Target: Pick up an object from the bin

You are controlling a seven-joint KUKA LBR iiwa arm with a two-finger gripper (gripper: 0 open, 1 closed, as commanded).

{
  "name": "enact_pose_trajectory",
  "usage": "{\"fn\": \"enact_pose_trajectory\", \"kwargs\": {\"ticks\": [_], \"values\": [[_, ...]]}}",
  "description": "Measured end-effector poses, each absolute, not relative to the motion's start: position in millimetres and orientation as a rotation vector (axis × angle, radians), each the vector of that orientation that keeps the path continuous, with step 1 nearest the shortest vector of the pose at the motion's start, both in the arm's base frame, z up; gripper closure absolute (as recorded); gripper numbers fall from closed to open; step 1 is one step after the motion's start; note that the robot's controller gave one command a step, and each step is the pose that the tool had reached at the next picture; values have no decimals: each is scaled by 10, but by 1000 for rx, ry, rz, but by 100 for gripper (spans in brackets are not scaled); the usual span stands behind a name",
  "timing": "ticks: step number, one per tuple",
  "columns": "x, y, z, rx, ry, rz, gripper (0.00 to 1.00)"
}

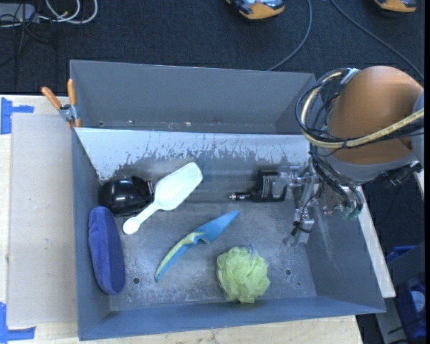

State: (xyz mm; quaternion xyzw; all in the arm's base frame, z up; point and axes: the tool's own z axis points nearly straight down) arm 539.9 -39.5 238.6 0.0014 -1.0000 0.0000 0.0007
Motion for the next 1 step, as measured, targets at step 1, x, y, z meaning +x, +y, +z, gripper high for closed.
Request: {"fn": "enact_pose_trajectory", "kwargs": {"ticks": [1], "values": [[4965, -157, 2315, -342, -3117, 0, 0]]}}
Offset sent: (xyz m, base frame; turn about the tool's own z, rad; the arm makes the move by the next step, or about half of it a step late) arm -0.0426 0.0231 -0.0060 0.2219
